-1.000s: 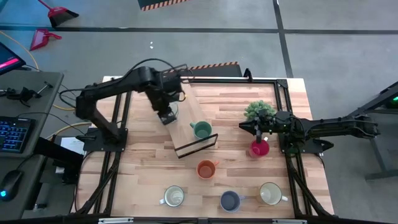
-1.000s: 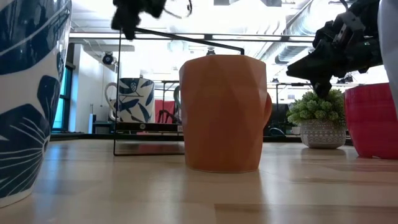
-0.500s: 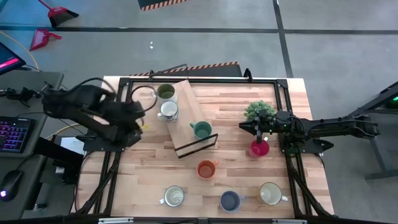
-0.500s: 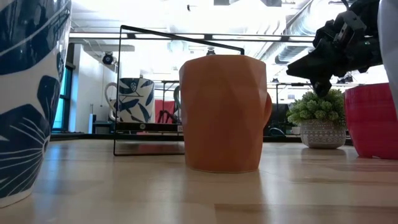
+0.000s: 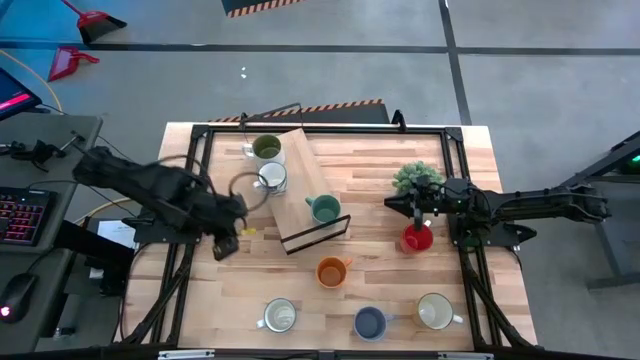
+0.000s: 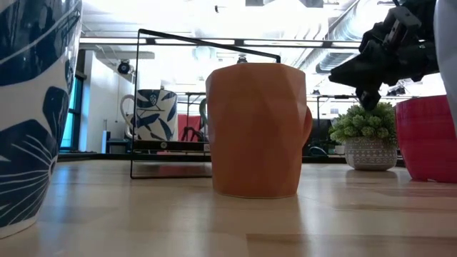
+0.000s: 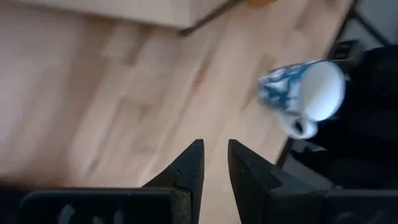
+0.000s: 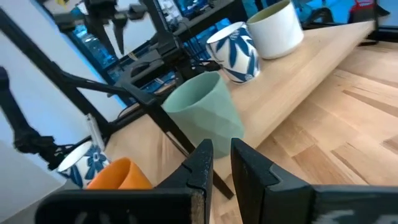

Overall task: Place coffee mugs
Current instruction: Put the blue mug on the shelf

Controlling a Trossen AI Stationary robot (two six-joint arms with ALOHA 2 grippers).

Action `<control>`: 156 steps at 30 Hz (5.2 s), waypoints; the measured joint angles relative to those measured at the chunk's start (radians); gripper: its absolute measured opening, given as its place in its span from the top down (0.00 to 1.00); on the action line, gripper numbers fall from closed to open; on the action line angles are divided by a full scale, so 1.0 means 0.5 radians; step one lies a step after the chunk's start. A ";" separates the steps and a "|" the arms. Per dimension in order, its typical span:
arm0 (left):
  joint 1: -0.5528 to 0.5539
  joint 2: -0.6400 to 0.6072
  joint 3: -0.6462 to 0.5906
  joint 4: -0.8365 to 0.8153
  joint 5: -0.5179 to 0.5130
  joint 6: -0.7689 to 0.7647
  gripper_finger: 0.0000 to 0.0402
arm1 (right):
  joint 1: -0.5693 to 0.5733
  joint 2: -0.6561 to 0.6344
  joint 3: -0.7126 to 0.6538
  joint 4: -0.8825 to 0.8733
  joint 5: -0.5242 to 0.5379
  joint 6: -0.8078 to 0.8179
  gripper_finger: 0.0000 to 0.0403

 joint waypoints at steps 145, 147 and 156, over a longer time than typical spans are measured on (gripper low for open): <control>0.725 -1.132 -1.764 2.136 0.019 1.274 0.85 | 0.214 0.682 2.246 -3.044 0.099 0.301 0.90; 0.725 -1.132 -1.764 2.093 0.003 1.266 0.85 | 0.294 0.846 2.367 -3.308 0.093 0.304 0.90; 0.725 -1.198 -1.764 2.063 0.028 1.326 0.85 | 0.511 1.113 2.587 -3.721 0.281 0.362 0.90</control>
